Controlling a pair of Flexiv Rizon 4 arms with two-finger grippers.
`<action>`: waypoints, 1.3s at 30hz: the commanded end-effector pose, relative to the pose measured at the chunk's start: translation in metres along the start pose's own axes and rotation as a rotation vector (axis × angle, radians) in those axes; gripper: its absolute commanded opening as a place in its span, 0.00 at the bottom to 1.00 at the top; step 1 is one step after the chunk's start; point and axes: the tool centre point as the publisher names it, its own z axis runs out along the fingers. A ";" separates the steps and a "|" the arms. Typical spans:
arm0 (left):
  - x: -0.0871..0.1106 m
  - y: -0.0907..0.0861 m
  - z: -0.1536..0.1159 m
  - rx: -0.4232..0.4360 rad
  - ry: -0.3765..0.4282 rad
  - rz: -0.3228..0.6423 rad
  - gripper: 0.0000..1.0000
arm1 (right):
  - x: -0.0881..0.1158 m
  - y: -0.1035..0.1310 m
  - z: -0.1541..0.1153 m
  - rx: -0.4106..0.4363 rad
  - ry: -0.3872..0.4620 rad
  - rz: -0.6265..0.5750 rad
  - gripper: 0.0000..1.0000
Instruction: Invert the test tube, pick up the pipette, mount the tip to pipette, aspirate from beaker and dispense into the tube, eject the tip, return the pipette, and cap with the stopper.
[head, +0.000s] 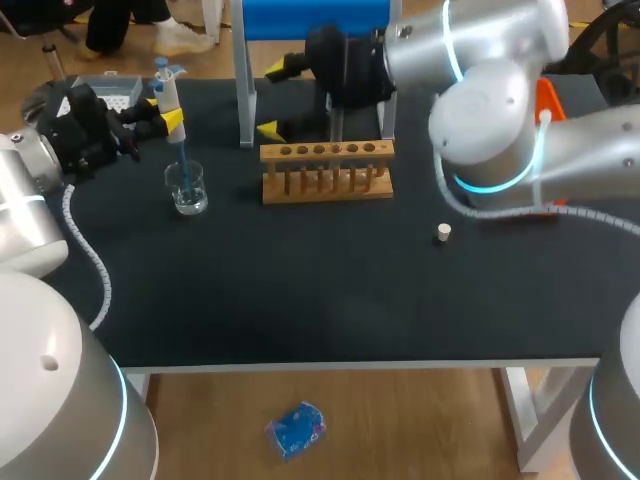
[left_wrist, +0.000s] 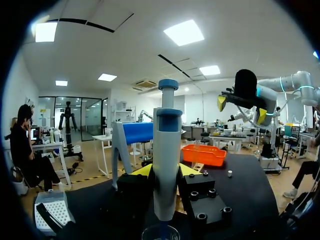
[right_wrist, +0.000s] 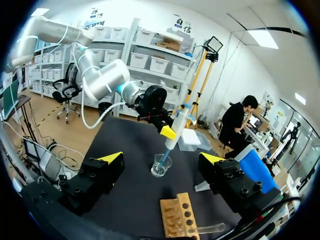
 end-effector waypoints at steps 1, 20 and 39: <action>0.000 0.000 0.000 0.002 -0.001 0.001 0.00 | -0.014 0.017 0.009 0.029 0.488 -0.008 1.00; 0.000 0.000 0.000 0.002 -0.001 0.001 0.00 | -0.049 0.039 0.048 -0.027 0.518 0.012 0.00; 0.000 0.000 0.000 0.002 -0.001 0.001 0.00 | -0.052 0.040 0.046 -0.033 0.499 0.011 0.00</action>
